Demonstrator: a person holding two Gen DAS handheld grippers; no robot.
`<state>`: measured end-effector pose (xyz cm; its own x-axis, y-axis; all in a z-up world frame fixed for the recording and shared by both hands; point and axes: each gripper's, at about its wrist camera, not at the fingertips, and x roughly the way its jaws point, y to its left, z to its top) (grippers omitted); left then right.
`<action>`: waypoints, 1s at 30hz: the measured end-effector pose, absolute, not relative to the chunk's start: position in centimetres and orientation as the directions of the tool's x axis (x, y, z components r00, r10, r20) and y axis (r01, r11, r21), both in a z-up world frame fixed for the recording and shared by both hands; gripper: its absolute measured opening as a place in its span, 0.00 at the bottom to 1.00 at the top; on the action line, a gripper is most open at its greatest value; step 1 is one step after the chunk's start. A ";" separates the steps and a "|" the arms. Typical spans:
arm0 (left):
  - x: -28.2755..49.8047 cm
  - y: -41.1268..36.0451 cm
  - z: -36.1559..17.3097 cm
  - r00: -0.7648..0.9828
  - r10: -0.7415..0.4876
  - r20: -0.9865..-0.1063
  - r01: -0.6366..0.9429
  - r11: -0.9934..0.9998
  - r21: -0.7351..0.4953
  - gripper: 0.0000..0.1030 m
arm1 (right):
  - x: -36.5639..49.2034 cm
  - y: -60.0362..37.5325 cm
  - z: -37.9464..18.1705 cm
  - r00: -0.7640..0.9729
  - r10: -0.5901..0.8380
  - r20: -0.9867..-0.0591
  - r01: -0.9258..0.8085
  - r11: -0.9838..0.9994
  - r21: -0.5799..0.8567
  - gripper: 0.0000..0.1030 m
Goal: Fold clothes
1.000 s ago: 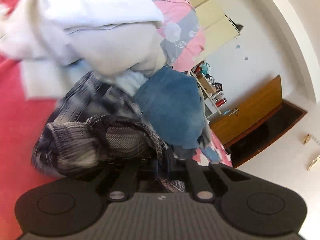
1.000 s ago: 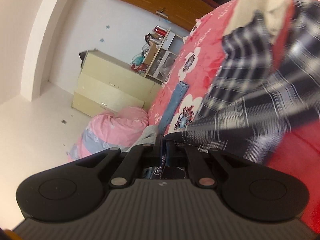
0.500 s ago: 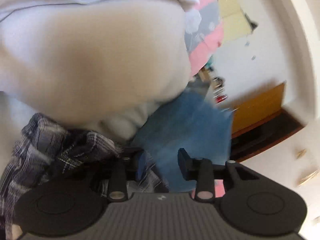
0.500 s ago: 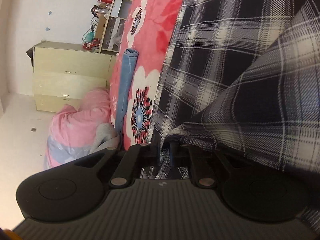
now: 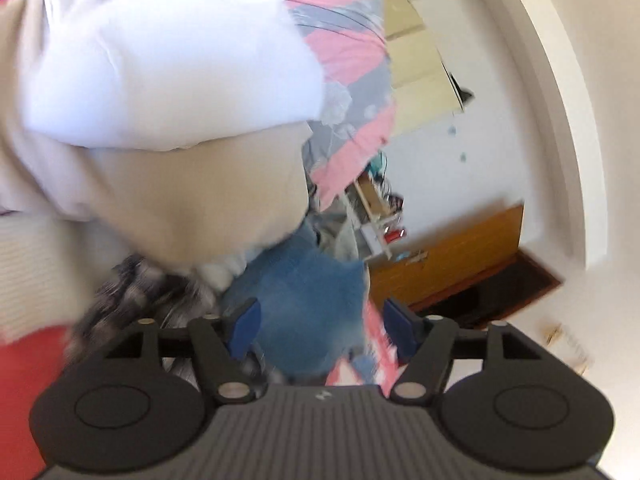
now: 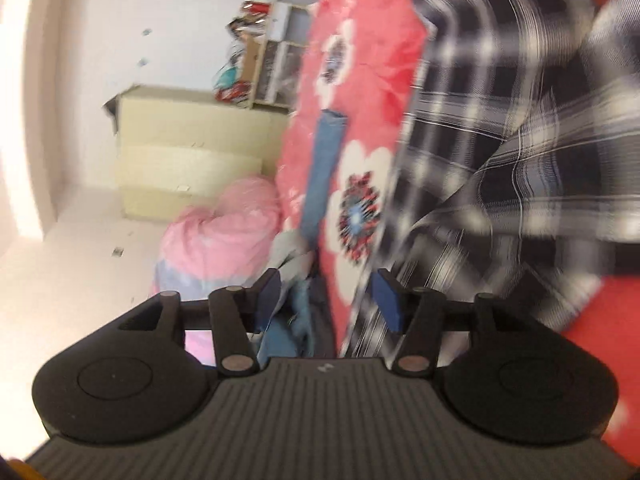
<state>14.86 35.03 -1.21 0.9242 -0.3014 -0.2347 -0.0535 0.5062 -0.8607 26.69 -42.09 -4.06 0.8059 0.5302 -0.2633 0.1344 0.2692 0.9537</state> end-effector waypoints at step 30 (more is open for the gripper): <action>17.4 29.4 -12.8 0.907 0.024 -0.421 -0.355 0.581 -0.732 0.15 | 28.0 -28.0 -16.4 0.784 0.596 -0.174 0.128 0.118 0.985 0.17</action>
<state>17.41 29.38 -12.83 0.9068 0.0239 -0.4210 -0.3552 0.5812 -0.7321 28.03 -28.03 -16.42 0.7838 0.5962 -0.1738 0.1284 0.1183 0.9846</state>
